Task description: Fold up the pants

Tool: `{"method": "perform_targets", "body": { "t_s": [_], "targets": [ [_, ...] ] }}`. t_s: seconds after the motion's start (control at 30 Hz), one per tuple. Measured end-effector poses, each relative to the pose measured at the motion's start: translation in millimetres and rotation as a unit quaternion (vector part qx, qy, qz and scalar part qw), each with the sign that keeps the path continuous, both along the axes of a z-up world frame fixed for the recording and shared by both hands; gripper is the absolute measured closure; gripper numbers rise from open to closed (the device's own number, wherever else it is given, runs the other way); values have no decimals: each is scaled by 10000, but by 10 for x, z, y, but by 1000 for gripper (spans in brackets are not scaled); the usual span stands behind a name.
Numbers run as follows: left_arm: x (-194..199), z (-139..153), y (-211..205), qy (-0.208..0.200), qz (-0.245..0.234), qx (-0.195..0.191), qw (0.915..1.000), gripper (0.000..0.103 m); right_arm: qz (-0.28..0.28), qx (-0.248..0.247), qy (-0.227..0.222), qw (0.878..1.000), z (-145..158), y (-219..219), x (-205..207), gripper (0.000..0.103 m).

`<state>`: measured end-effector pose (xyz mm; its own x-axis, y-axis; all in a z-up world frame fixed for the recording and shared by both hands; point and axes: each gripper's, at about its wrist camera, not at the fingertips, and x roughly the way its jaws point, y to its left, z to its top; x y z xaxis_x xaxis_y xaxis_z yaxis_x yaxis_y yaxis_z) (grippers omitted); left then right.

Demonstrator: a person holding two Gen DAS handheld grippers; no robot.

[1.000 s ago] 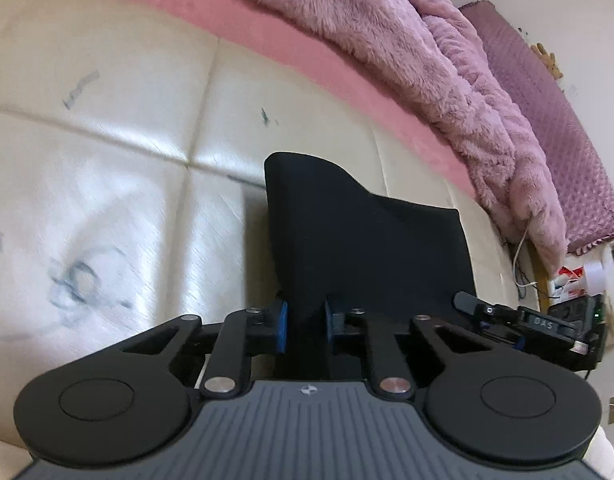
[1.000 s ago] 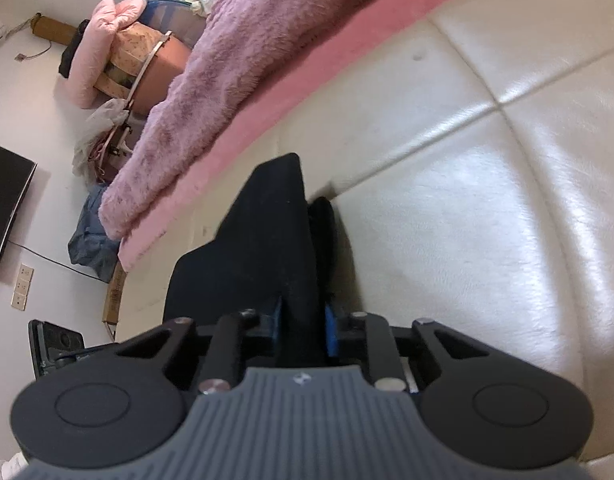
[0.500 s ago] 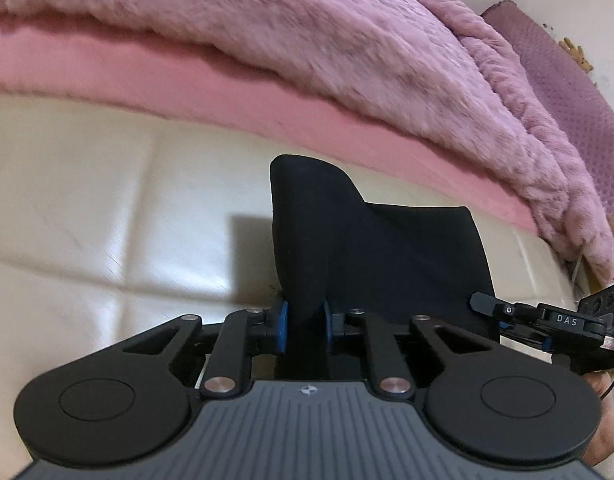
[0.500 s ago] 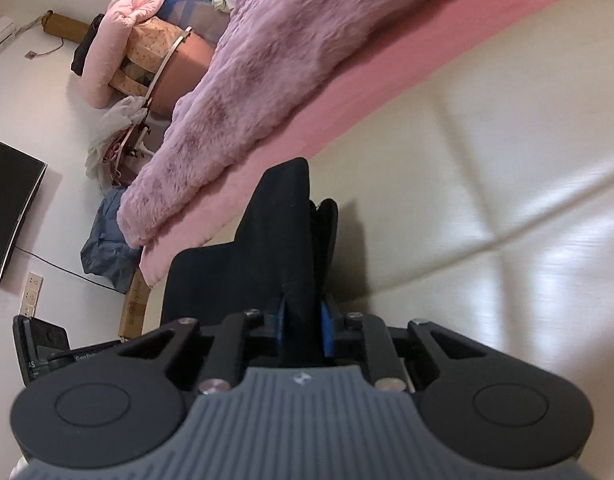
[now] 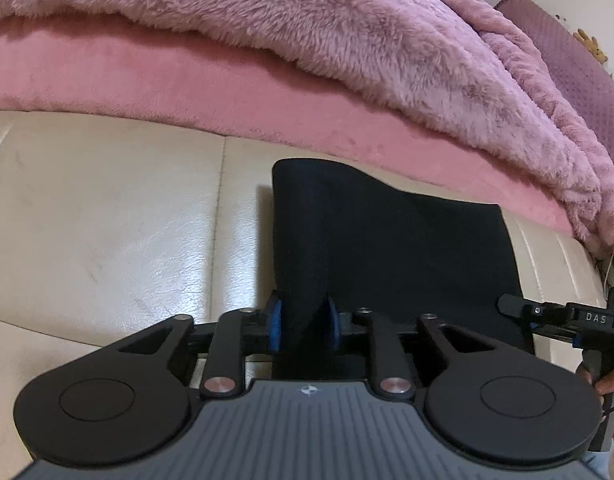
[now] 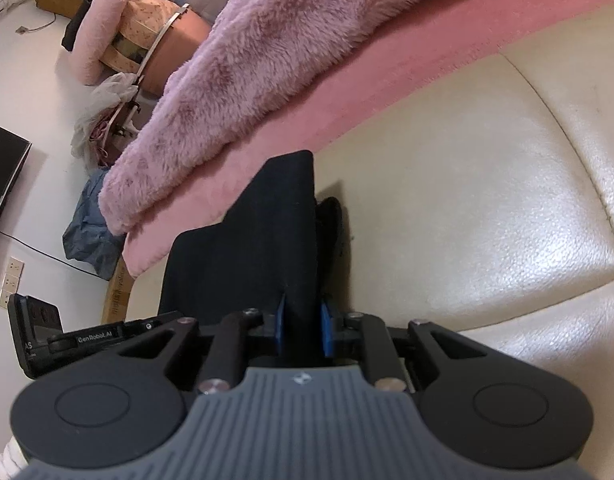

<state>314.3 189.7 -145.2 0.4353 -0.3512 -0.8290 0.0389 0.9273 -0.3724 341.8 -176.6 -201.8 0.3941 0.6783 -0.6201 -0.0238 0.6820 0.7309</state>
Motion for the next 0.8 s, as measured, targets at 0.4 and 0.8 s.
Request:
{"method": "perform_targets", "body": {
  "t_s": [0.4, 0.8],
  "targets": [
    [-400, 511, -74, -724, 829, 581, 9922, 57, 128, -988, -633, 9930, 365, 90, -125, 64],
    [-1413, 1673, -833, -2672, 922, 1708, 9439, 18, 466, -2201, -3100, 9237, 1741, 347, -1117, 21]
  ]
}}
